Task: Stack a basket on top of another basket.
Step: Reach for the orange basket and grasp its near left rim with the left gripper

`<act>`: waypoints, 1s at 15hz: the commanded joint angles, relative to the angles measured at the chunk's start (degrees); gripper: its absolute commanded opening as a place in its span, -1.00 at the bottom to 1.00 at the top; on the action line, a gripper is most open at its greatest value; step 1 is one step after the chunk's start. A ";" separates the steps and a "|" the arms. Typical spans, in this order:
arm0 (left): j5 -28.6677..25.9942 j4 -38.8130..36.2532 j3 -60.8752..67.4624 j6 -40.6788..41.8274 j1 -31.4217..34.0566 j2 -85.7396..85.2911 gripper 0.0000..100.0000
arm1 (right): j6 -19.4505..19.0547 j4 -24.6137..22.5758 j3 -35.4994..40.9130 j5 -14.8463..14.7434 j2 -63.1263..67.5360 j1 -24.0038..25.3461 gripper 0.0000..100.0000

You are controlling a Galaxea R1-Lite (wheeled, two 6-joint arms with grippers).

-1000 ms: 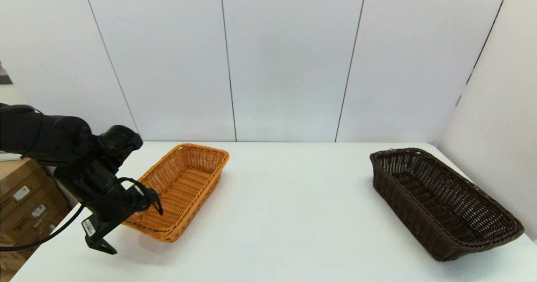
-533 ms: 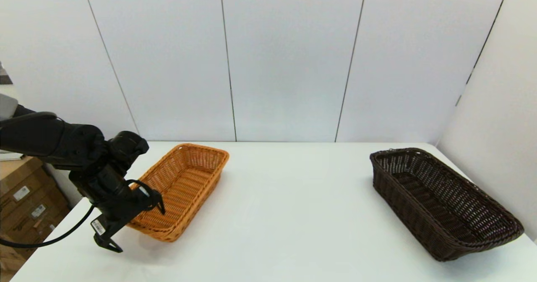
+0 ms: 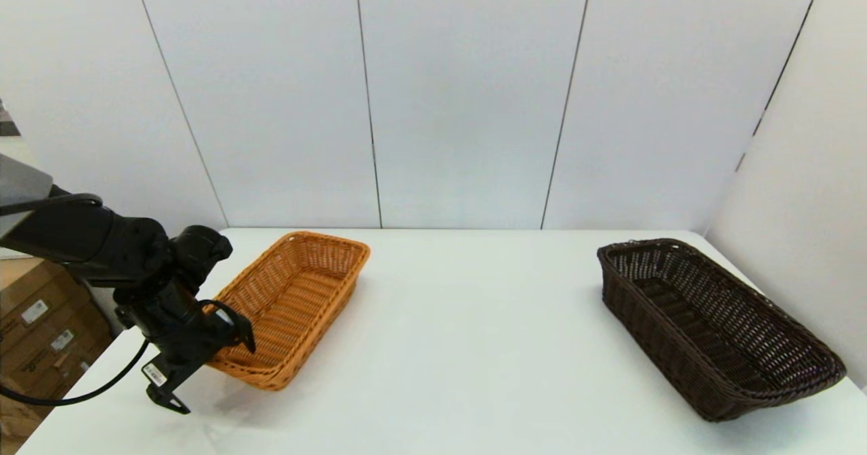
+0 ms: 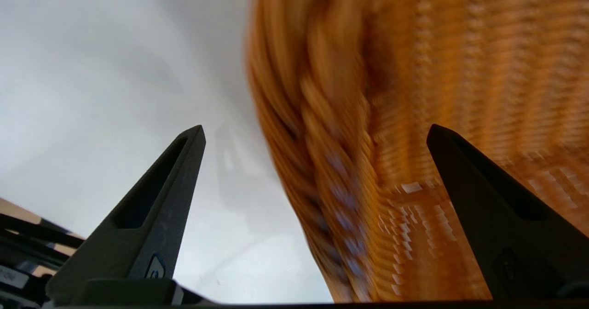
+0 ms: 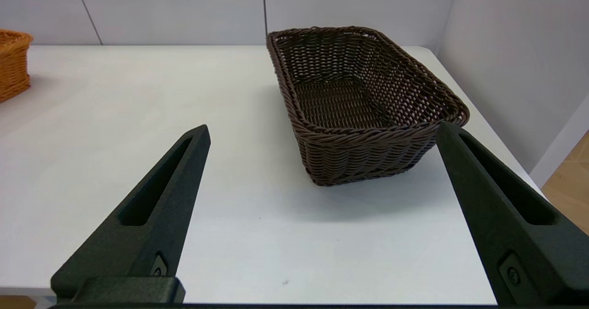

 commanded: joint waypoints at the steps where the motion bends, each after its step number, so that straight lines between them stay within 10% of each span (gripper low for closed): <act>1: 0.81 -1.33 1.64 -0.44 0.45 2.19 1.00 | 0.02 0.00 0.01 0.09 -0.01 0.00 1.00; 15: 0.81 -3.87 3.39 -1.58 0.36 3.33 1.00 | 0.02 0.00 0.01 0.00 -0.01 0.00 1.00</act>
